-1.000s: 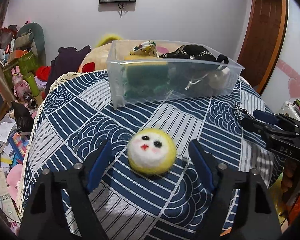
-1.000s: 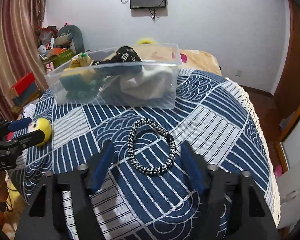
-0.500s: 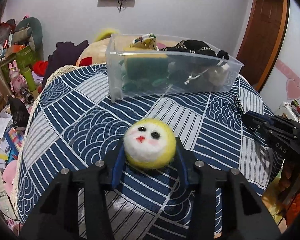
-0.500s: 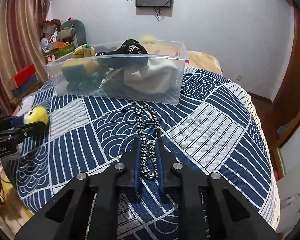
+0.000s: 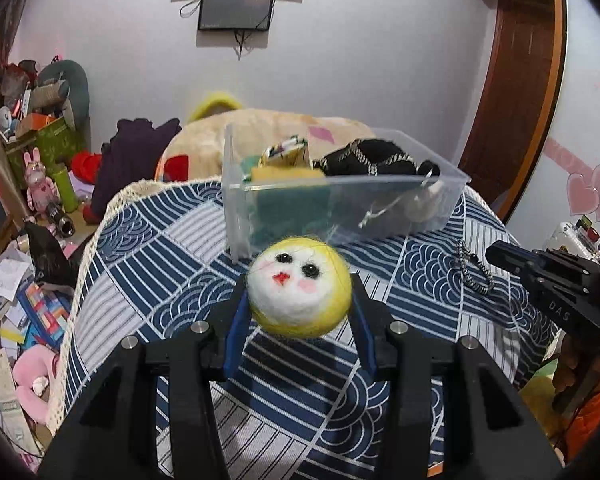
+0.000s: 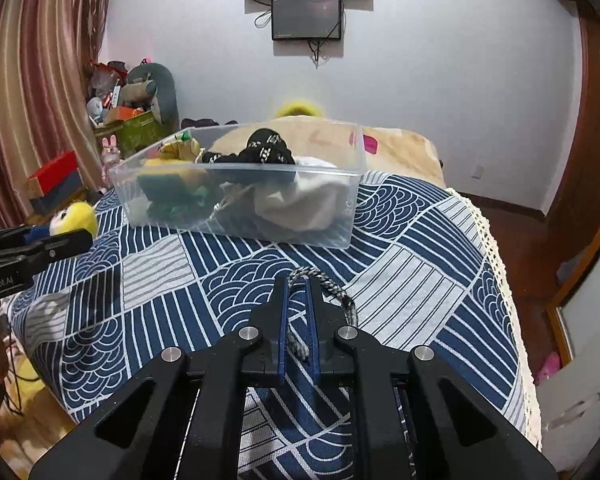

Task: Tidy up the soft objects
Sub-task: 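Grasp the yellow plush ball with the left tool while the right tool grasps the braided bracelet, then lower the plush ball into the box with the left tool while the right tool drops the bracelet in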

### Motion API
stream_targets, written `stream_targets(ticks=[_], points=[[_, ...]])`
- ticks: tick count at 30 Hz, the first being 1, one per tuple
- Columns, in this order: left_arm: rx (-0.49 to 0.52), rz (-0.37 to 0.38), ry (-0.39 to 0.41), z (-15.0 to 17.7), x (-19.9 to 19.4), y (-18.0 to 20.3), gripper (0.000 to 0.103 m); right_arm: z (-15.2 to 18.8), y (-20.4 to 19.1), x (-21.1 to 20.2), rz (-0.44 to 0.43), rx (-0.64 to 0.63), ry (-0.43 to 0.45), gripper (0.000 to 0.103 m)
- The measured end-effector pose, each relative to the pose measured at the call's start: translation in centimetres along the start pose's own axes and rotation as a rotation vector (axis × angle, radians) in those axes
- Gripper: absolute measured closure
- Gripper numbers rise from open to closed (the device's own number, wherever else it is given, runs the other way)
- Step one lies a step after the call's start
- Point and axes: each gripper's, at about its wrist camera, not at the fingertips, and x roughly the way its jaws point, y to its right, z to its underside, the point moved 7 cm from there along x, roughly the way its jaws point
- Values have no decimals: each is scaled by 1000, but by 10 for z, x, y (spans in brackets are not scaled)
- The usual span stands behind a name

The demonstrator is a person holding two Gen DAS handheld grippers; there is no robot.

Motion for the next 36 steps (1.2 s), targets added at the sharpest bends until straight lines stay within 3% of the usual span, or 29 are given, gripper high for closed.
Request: stream_targets(ticks=[5,6,7,9,10,15,18,19,21,22,29,36], points=[[7,4,6,-2,0,3,57,2,5,4,43,2,-31,93],[8,4,3,-1,1,3,57,4,7,5,53,6,-44,83],[10,2,-4,1,3,3,57,7,8,8,48,14,-60,63],[14,1,-19,5,6,4,57,9,12,8,36,44,-58,42],[15,-1,-22,6,6,4,57,10,12,8,32,51,-50,41],[5,5,-39,11,11,3,57,19,9,23,14,46,-111,41],[7,4,-39,12,11,3,57,25,9,29,43,26,-108,57],[8,2,-39,12,11,4,57,24,8,28,43,21,-103,72],[8,2,-39,12,11,4,57,23,9,27,36,21,-105,88],[7,3,-39,13,11,4,57,23,10,27,38,25,-103,91],[16,0,-27,10,8,5,57,21,12,17,45,22,-70,92],[29,7,23,-11,0,7,57,-9,9,0,26,16,11,92]])
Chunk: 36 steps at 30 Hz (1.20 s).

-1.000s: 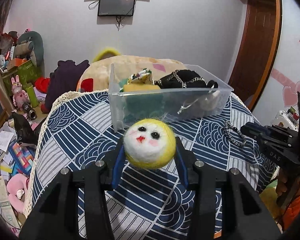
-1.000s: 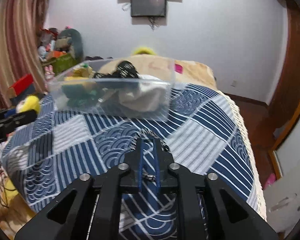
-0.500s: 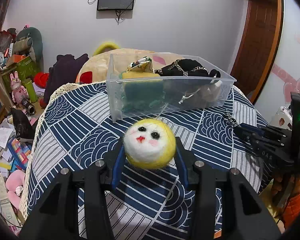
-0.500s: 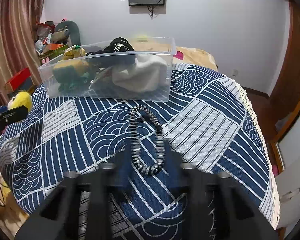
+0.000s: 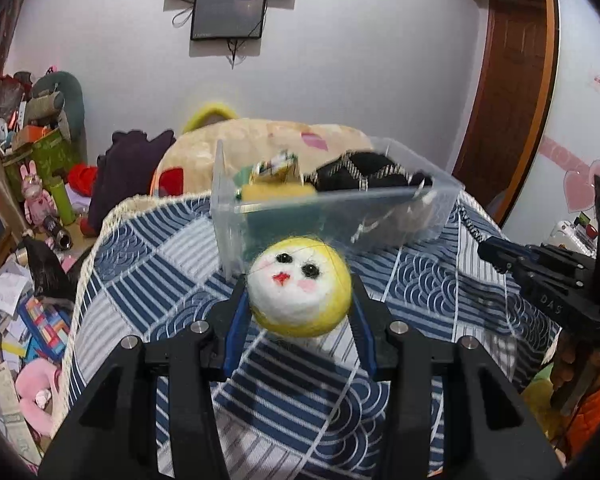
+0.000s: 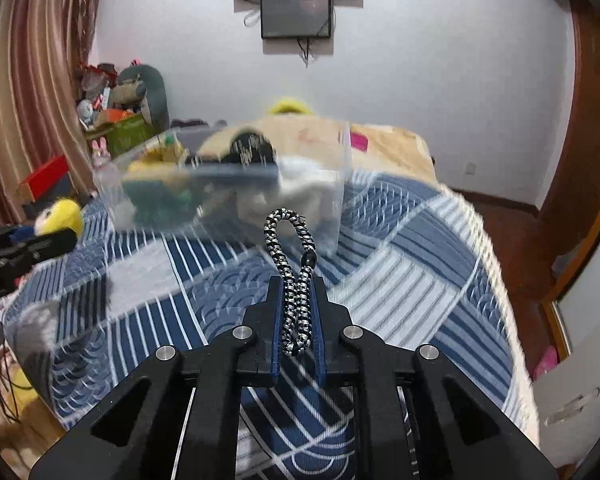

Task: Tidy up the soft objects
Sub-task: 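Lower the plush ball into the box with the left tool while the right tool drops the bracelet in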

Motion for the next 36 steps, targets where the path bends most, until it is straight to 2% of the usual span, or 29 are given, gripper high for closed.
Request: stream_targets(ticks=[10,16,24,32,36], points=[[18,34,97,-57,-1,10,57,-59,-11,-7,-23,-19,132,91],[13,41,77,-73,24,17,57,-81,-7,-1,0,-48,170,91],[5,70,27,-82,64,27,57,-93,1,28,21,-48,129,91],[16,34,-38,-77,102,26,57,-76,-3,70,-9,-45,13,91],[10,47,-44,-78,107,24,56,-70,-5,72,-13,-52,0,91]])
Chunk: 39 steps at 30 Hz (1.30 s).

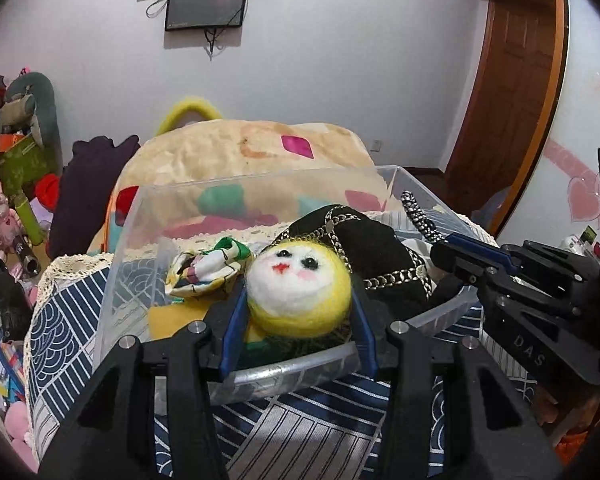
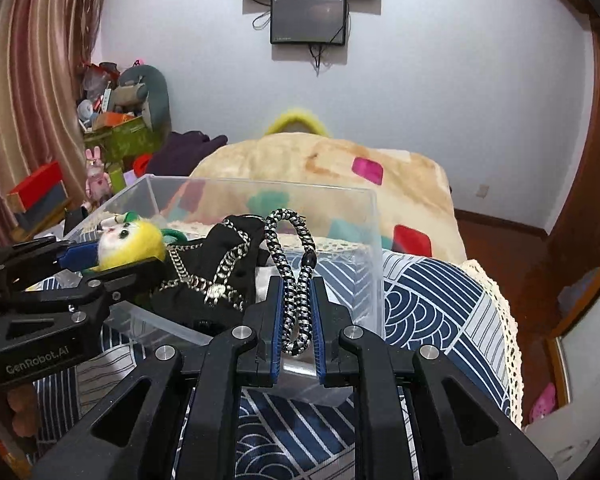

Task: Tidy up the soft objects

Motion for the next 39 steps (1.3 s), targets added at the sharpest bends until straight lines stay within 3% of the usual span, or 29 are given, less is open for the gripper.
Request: stream_targets(ticks=[6,8,12,24,39], points=[[-38,43,-12,0,0,-5,39,-1,1,-7,-5,8,4,67],[-32,49,-5,1,-4,-3,35,-1,2,-10,-6,9,7,65],[17,34,18,2,-17,6,34,-4,3,-12,-18,15,10,64],[34,16,81,1,-62,9,30,-13,3,-55,-13,12,100,55],[19,-4,253,-10,-149,6,27,-30,-12,-123,-41,25,291,28]])
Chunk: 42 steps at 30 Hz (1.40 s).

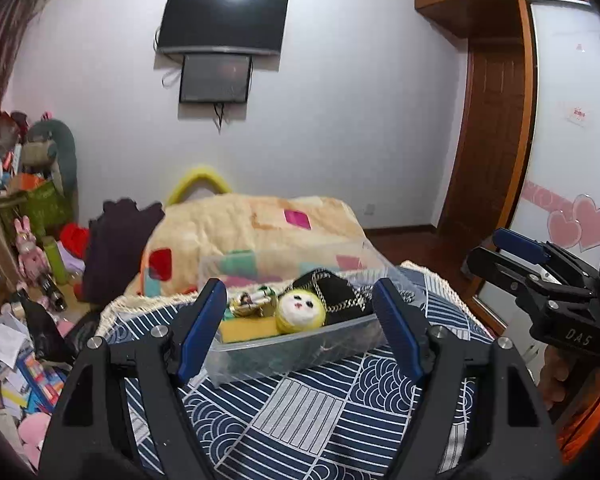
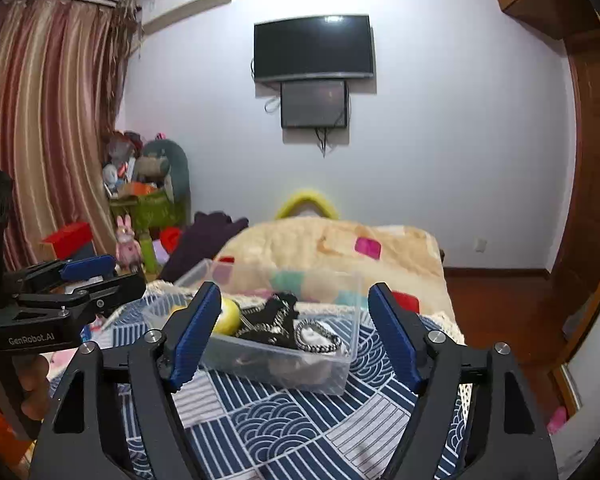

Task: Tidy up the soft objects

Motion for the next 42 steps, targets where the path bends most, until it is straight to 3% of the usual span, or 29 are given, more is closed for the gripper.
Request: stream_targets(ticks=[2,5,10,17,42], points=[[7,-10,31,-3,-13,2,26,-3,-3,-5,-7,4,21,25],[7,-12,64,-6,-26,3,10,-6,-6,-13,-21,11,49,21],[0,-23,108,-7,-40,3,6,-5,-12,-19,-23,6,68,19],[-17,-27,130,-3,-49,0,4,1,-15,-25,-8,6,95,5],[13,-56,123,9,-49,2,3,7,-12,-28,-10,23,83,1]])
